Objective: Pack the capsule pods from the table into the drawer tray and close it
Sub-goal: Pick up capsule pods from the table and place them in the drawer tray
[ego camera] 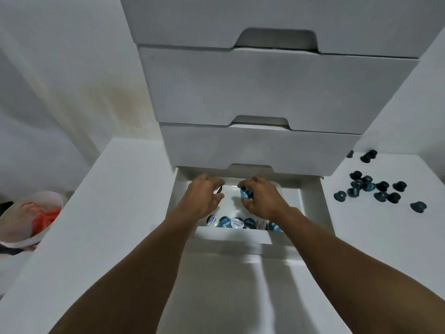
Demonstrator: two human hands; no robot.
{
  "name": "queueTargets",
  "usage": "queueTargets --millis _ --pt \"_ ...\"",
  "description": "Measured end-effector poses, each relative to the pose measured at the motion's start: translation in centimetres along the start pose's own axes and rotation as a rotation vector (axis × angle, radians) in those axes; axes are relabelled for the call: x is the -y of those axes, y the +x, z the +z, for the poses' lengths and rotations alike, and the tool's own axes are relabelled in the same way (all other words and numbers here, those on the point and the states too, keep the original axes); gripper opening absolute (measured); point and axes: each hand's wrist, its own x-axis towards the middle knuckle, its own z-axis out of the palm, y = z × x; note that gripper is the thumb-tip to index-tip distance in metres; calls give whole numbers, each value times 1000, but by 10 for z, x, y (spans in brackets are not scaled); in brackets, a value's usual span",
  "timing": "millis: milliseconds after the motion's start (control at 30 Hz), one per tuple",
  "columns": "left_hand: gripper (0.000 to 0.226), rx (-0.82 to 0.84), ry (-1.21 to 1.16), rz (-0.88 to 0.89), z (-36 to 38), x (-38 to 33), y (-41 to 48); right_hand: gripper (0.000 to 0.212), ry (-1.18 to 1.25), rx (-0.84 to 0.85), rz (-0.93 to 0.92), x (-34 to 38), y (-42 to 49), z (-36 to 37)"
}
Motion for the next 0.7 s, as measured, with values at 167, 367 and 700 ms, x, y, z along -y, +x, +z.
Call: queueTargets --millis 167,367,700 --pt "36 100 -57 -3 28 8 13 46 40 46 62 -13 7 17" --pt "41 189 -57 20 50 19 19 46 32 121 121 -25 23 37" --pt "39 381 57 -77 77 35 39 52 68 278 142 -34 44 75"
